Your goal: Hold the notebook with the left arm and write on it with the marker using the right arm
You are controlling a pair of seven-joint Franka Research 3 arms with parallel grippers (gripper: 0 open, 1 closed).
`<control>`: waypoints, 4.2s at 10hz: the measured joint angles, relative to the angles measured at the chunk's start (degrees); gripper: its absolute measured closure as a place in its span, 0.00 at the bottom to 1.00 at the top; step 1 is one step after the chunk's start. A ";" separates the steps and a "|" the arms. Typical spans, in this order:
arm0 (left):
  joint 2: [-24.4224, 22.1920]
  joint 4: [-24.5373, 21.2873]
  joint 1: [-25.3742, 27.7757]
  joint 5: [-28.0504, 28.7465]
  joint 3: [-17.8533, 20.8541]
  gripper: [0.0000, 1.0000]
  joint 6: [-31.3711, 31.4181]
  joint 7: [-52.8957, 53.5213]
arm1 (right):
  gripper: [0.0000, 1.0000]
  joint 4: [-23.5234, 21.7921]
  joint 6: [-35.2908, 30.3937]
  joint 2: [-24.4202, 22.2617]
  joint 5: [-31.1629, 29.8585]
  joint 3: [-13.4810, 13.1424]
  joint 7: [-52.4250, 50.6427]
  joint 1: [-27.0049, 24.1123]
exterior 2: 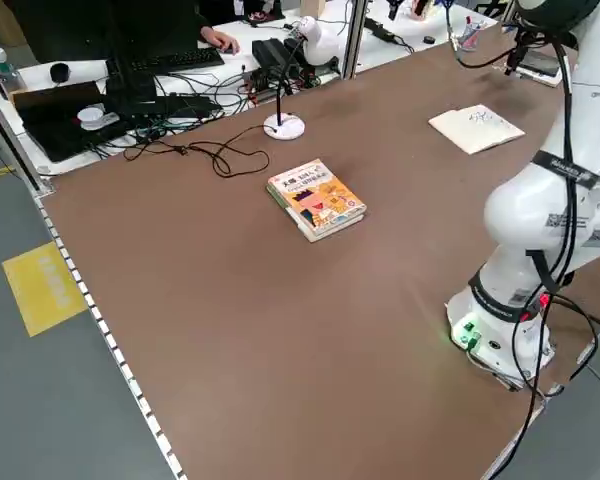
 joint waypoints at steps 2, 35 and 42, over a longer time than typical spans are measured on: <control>-1.17 -0.17 3.63 -0.27 -0.15 0.00 -2.81 1.79 | 0.14 0.00 0.00 0.00 0.00 -0.02 0.00 -0.29; -24.78 -24.50 29.09 3.01 -9.50 0.00 -12.84 14.23 | 0.00 26.76 -49.49 -28.51 -4.32 -4.31 30.38 16.88; -24.46 -23.88 29.13 1.64 -7.55 0.00 -12.82 15.82 | 0.00 24.69 -46.00 -28.59 -4.32 -4.35 30.74 16.88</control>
